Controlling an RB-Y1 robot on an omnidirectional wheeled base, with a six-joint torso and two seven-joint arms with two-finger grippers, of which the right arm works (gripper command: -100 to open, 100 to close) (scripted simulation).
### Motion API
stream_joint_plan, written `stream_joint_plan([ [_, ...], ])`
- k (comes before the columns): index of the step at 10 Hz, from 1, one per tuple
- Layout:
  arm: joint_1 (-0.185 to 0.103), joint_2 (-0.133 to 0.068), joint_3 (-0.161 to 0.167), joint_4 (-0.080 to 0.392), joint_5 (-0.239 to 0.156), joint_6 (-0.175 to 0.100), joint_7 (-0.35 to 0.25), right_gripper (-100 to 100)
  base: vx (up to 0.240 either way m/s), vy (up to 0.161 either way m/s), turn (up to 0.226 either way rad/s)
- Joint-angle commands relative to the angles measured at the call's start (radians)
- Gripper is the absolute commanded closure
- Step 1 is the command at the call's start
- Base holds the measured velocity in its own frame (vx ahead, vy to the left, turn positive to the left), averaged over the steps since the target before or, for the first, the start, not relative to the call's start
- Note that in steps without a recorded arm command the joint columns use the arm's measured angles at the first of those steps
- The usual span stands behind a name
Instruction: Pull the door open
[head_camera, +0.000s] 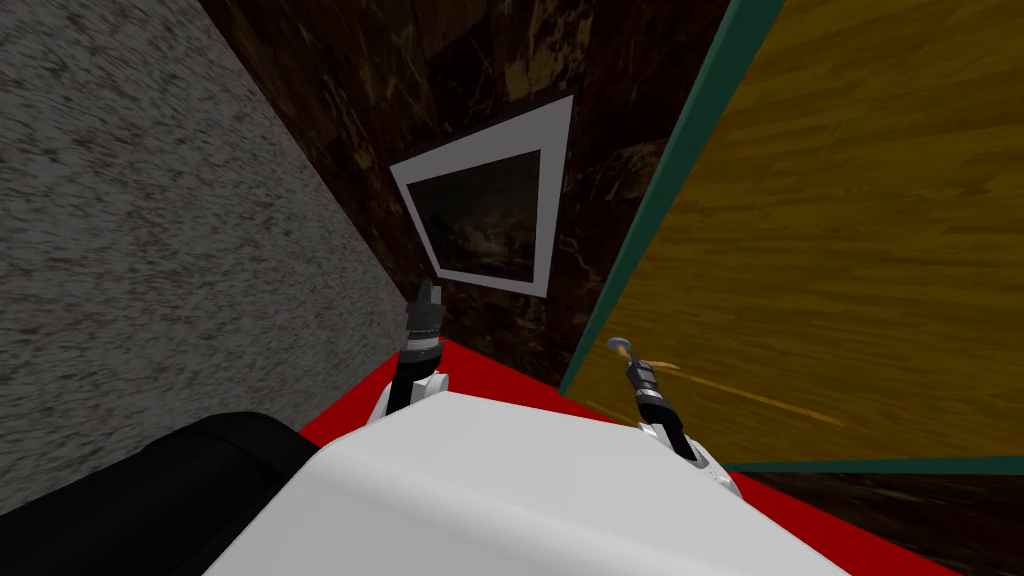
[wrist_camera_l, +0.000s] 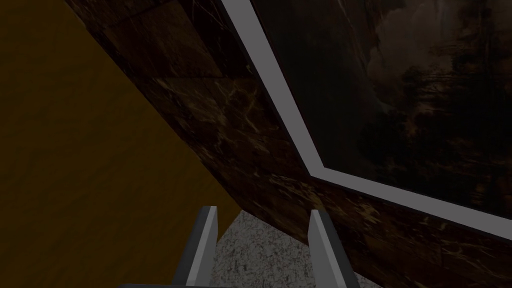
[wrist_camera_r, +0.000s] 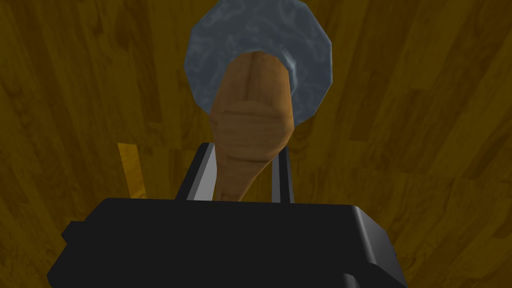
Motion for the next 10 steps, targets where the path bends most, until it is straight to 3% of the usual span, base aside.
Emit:
stream_joint_plan([
  [1,0.008,-0.008,0.015,0.0,0.006,-0.01,-0.015,100,-0.209,-0.063,0.121],
  [8,0.057,-0.067,0.082,-0.023,0.03,-0.052,-0.095,100,-0.196,-0.048,0.112],
  [9,0.054,-0.06,0.077,-0.023,0.027,-0.043,-0.087,100,-0.08,-0.019,0.024],
  [10,0.077,-0.076,0.093,-0.025,0.033,-0.068,-0.11,100,-0.145,-0.037,0.135],
])
